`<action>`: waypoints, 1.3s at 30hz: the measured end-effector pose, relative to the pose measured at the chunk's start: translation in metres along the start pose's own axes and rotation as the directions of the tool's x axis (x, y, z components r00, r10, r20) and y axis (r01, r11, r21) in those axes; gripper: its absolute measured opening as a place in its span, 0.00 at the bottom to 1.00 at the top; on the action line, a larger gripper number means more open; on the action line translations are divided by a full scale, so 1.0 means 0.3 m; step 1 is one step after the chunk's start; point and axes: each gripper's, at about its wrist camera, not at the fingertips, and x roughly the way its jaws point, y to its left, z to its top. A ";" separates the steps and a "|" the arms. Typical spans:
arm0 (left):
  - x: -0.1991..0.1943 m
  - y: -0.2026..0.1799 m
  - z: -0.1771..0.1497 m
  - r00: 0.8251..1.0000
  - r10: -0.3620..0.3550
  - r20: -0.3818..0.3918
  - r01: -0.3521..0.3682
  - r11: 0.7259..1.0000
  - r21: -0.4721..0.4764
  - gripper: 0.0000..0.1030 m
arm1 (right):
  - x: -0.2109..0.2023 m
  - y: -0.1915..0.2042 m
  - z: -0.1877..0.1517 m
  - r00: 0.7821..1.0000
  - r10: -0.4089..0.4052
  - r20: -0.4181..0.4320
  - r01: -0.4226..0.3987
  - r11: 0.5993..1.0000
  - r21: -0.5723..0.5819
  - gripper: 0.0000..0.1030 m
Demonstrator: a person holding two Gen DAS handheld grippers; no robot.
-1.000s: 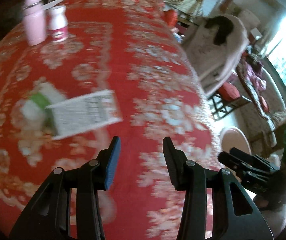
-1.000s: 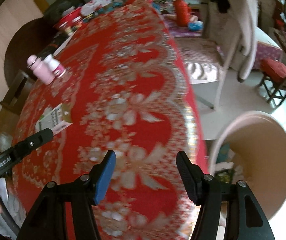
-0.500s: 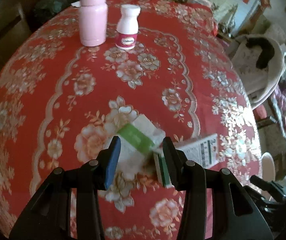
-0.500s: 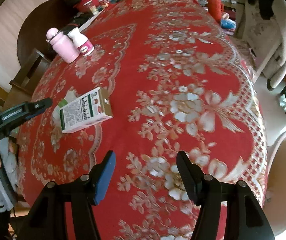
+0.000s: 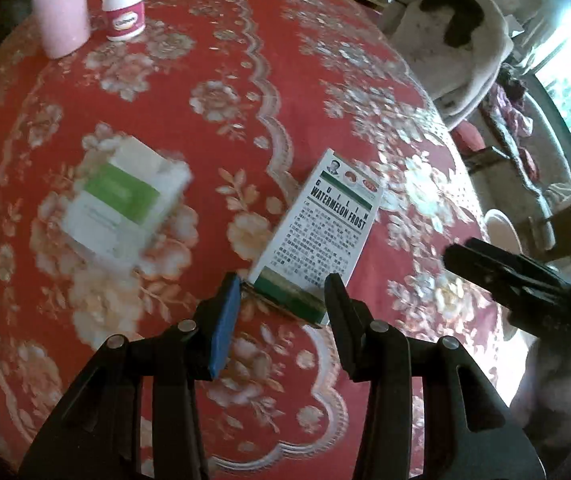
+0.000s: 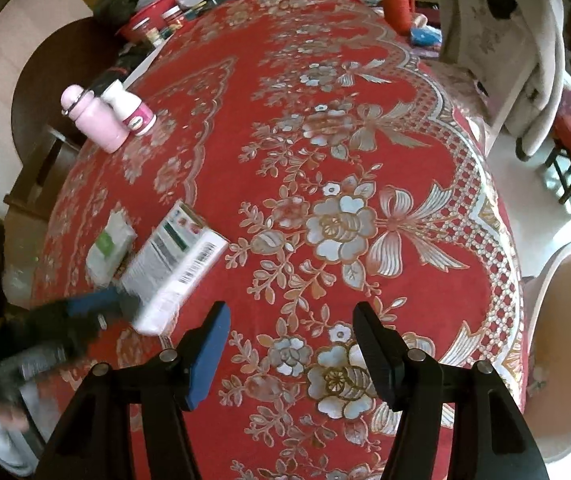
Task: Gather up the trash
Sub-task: 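Grasp the white box with the left tool while the right tool grasps the Watermelon Frost box, then lift both boxes and carry them over the beige bucket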
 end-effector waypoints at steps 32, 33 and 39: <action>-0.061 0.244 0.087 0.985 0.118 0.123 -0.127 0.989 0.070 0.58 | 0.210 0.291 0.053 0.999 -0.034 -0.042 0.034 0.999 -0.006 0.72; -0.047 0.240 0.094 0.985 0.130 0.117 -0.141 0.986 0.086 0.58 | 0.213 0.293 0.055 0.998 -0.039 -0.043 0.039 0.999 -0.011 0.72; 0.016 0.251 0.122 0.973 0.212 0.087 -0.222 0.966 0.130 0.58 | 0.224 0.310 0.061 0.996 -0.084 -0.038 0.081 0.994 -0.069 0.73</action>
